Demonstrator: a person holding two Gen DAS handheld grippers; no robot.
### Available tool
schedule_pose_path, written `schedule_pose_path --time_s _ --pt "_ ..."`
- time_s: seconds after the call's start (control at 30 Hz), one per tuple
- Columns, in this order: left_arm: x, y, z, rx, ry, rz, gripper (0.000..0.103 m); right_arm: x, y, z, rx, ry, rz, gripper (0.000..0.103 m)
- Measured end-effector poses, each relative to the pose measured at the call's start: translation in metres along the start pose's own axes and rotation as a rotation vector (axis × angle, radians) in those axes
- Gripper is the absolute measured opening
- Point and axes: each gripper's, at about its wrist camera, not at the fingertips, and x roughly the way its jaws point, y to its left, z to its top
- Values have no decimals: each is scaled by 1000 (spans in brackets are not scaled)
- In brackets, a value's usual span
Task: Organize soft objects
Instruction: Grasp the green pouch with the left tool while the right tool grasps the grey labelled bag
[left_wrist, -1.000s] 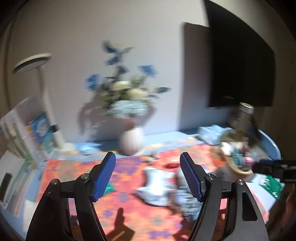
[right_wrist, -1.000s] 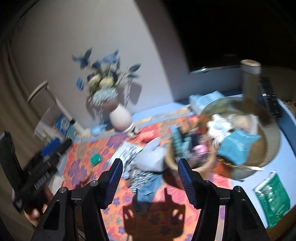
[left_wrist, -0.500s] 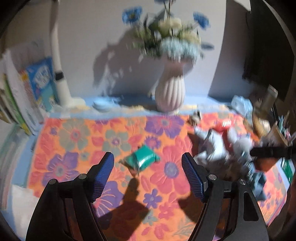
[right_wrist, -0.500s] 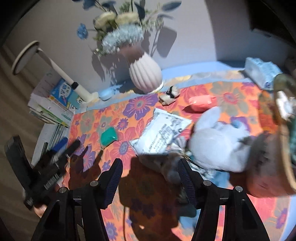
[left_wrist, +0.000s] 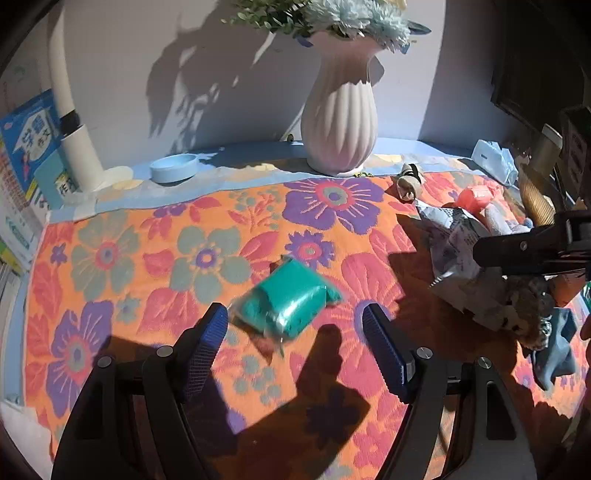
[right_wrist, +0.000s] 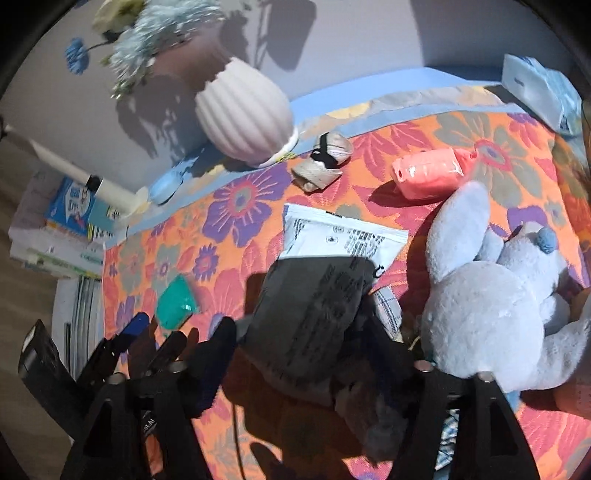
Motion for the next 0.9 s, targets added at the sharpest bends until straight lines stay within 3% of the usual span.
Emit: schedule_pose_path --time_s 0.1,0.27,0.37,0.6,0.63,0.67,0.7,0.73,0.83,0.9 --pt "12 -1 6 0 20 26 74 4 8 3 -11 -9 -14 83" --pt "23 3 10 -37 17 -3 73 18 21 -1 -45 -17 -140 87" --pt "22 2 7 -39 20 -18 55 25 28 -5 -84 -25 -194 93" --pt "10 5 3 -56 -51 -23 53 39 41 -2 -155 -80 -284 97" --pt "7 6 2 -62 -68 -21 52 42 47 -4 -198 -86 -294 95" --pt "5 6 1 -60 -74 -16 53 41 51 -7 -228 -99 -289 86" --pt "3 9 0 -77 -86 -9 53 40 56 -10 -262 -108 -271 64" --pt "0 12 0 -95 -99 -10 53 40 63 -15 -313 -102 -268 55" --pt "-3 23 0 -153 -110 -30 53 34 74 -33 -435 -121 -250 51" --pt "-6 28 -1 -187 -115 -19 53 28 75 -48 -496 -112 -174 51"
